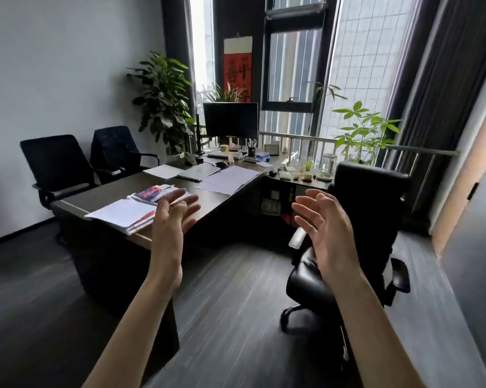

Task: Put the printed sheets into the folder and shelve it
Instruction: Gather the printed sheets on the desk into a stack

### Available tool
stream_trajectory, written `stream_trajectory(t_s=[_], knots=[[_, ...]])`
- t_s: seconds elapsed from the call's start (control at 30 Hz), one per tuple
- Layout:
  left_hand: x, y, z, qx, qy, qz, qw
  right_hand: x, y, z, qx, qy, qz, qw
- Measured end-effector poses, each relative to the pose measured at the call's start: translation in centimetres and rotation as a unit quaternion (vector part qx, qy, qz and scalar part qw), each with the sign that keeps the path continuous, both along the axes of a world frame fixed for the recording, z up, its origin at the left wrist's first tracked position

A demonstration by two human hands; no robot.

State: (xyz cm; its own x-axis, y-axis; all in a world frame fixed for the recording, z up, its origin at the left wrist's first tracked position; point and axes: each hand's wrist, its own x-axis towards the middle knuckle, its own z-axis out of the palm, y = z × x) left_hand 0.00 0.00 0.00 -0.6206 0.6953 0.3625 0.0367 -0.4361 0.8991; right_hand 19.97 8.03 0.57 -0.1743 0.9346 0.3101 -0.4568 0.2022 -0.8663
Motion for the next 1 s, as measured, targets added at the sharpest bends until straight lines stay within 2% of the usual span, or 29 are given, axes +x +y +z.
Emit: stream_trajectory(t_s=[0.33, 0.77, 1.0], knots=[[-7.5, 20.4, -0.1, 0.018, 0.028, 0.009, 0.999, -7.4, 20.5, -0.4, 0.020, -0.003, -0.027, 0.999], [-16.7, 51.6, 1.0, 0.035, 0.019, 0.047, 0.998, -17.5, 52.9, 1.4, 0.062, -0.006, 0.029, 0.998], [-21.0, 65.8, -1.6, 0.011, 0.015, 0.055, 0.998, -20.7, 68.1, -0.2, 0.055, -0.016, 0.034, 0.998]])
